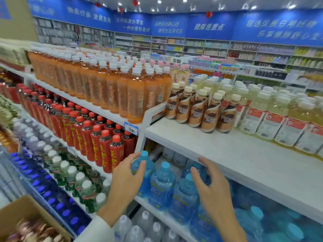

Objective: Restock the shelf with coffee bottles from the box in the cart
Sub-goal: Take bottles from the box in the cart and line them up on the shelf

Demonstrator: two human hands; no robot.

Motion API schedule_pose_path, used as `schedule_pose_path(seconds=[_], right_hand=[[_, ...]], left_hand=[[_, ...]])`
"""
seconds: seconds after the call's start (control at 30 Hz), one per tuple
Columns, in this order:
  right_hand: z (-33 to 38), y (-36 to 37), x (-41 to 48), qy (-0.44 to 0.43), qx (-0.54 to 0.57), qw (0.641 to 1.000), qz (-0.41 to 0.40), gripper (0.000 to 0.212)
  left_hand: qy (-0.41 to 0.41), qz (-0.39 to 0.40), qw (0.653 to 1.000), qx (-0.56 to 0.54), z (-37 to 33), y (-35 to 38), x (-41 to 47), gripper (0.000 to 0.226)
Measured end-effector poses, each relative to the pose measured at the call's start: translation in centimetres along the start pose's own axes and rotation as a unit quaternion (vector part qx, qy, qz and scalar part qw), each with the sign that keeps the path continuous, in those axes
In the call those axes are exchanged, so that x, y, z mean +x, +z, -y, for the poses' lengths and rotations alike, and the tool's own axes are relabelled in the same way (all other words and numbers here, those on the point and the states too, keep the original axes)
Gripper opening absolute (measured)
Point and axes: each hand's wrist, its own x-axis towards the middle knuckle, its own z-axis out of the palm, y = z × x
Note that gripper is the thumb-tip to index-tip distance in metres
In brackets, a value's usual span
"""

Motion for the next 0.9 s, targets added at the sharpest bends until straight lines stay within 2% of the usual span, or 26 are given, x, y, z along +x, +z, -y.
schedule_pose_path(seconds=[0.1,0.23,0.37,0.53,0.7,0.9], right_hand=[[0.3,3.0,-3.1,-0.015,0.032,0.999,0.032,0.041],[0.2,9.1,-6.5,-0.019,0.062,0.988,0.138,0.042],[0.4,15.7,-9.9,0.003,0.068,0.966,0.250,0.041],[1.0,23.1,-14.3,0.024,0.066,0.919,0.387,0.040],[2.1,29.0,-17.6,0.033,0.024,0.899,0.437,0.046],[2.8,35.2,-20.2,0.066,-0.010,0.880,0.469,0.031]], left_hand=[[-0.072,-0.031,0.997,-0.006,3.5,-3.8,-4.1,0.030],[-0.165,-0.069,0.984,0.007,8.0,-8.8,-9.5,0.033],[-0.233,-0.149,0.961,0.023,12.0,-12.5,-14.4,0.025],[-0.311,-0.211,0.926,0.019,16.2,-16.1,-19.1,0.029],[-0.377,-0.224,0.899,0.012,20.0,-20.2,-22.3,0.028],[-0.401,-0.258,0.879,0.001,25.2,-24.1,-24.5,0.027]])
